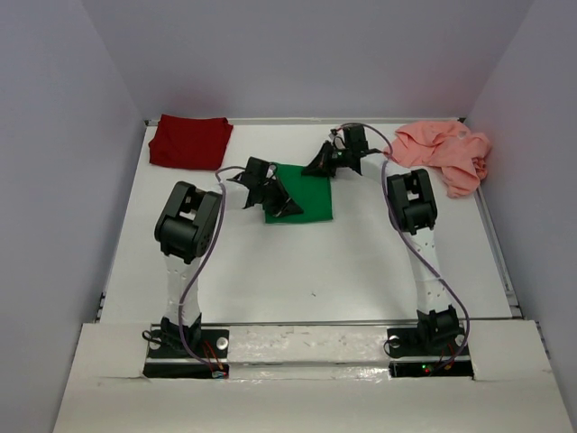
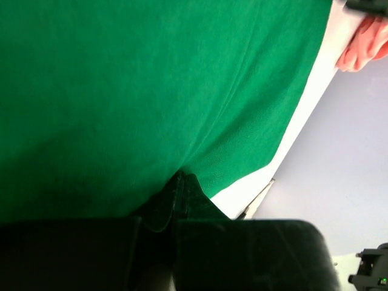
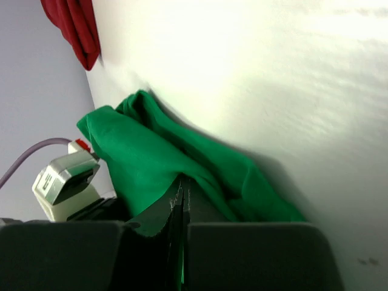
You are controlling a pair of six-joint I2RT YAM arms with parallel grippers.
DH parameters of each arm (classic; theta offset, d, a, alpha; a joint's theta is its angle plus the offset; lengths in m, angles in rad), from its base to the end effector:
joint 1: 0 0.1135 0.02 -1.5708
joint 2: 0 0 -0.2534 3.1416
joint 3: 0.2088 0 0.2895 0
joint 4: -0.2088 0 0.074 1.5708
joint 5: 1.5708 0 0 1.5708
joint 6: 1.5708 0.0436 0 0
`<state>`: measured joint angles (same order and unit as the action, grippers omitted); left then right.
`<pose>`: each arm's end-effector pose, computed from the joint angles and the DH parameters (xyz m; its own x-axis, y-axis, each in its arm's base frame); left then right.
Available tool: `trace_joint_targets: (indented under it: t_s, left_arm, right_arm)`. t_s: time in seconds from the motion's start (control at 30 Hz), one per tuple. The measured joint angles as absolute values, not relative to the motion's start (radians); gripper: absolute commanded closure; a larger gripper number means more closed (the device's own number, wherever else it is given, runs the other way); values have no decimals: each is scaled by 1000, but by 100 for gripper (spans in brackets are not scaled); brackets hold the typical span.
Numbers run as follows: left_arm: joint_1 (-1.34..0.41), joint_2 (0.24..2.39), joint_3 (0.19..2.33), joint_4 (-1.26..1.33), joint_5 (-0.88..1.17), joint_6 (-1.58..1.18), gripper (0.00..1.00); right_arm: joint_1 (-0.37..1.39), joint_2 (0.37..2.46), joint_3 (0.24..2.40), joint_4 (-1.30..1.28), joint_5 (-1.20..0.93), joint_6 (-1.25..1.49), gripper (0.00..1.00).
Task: Fold and stack the t-shirts
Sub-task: Fold the tshirt
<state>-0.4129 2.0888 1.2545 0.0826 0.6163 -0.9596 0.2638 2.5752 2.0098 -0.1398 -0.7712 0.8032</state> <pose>0.4114 -0.2078 0.0893 -0.9439 -0.3161 -0.0960 -0.1024 0.5561 -0.8248 0.5571 0.1819 0.0802 -0.9378 0.2812 -0.2037 -0.0354 0.5062 0.8617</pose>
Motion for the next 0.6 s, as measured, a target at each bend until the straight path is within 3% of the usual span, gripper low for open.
trace_joint_targets:
  t_s: [0.33, 0.53, 0.6]
  left_arm:
    - [-442, 1992, 1171, -40, 601, -918, 100]
    - [-459, 1986, 1228, -157, 579, -860, 100]
    - [-459, 1986, 1276, -199, 559, -835, 95]
  right_arm:
    - [273, 2708, 2323, -86, -704, 735, 100]
    - [261, 2667, 2356, -73, -696, 724, 100]
    - [258, 2609, 2303, -92, -694, 702, 100]
